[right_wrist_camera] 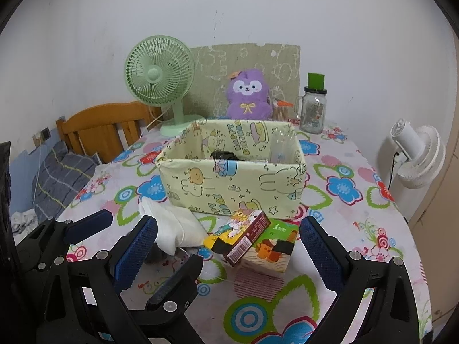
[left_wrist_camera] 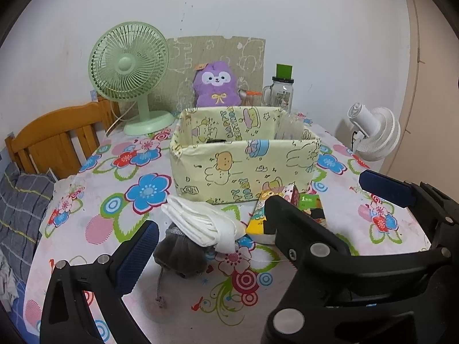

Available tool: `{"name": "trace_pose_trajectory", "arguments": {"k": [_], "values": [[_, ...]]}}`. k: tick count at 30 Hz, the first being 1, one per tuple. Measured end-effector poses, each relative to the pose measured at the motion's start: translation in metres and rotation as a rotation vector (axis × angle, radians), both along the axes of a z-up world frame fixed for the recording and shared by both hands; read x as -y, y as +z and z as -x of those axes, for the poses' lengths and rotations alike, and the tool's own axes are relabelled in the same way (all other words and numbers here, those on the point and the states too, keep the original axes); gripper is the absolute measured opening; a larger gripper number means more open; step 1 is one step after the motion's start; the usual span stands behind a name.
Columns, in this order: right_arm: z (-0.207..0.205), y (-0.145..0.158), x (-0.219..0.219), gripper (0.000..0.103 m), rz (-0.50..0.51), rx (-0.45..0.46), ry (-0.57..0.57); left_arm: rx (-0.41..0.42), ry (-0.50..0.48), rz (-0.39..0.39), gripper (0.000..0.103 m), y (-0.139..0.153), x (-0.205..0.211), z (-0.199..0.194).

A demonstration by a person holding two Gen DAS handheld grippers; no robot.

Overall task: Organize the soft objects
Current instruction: 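Grasp the white gloves with the left tool while the right tool grasps the brown snack box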

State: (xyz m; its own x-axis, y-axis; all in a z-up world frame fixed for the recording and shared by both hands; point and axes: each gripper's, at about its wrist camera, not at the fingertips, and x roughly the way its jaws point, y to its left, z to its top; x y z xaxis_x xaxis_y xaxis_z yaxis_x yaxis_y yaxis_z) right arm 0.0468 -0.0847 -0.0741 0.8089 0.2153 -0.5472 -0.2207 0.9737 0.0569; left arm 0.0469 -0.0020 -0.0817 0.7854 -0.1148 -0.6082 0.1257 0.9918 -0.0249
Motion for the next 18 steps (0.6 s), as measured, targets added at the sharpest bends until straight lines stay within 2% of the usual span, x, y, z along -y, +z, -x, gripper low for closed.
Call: {"name": "trace_pose_trajectory", "arguments": {"k": [18], "values": [[-0.029, -0.033, -0.006, 0.101, -0.008, -0.088, 0.012, -0.065, 0.014, -0.005, 0.103, -0.029, -0.007, -0.028]]}}
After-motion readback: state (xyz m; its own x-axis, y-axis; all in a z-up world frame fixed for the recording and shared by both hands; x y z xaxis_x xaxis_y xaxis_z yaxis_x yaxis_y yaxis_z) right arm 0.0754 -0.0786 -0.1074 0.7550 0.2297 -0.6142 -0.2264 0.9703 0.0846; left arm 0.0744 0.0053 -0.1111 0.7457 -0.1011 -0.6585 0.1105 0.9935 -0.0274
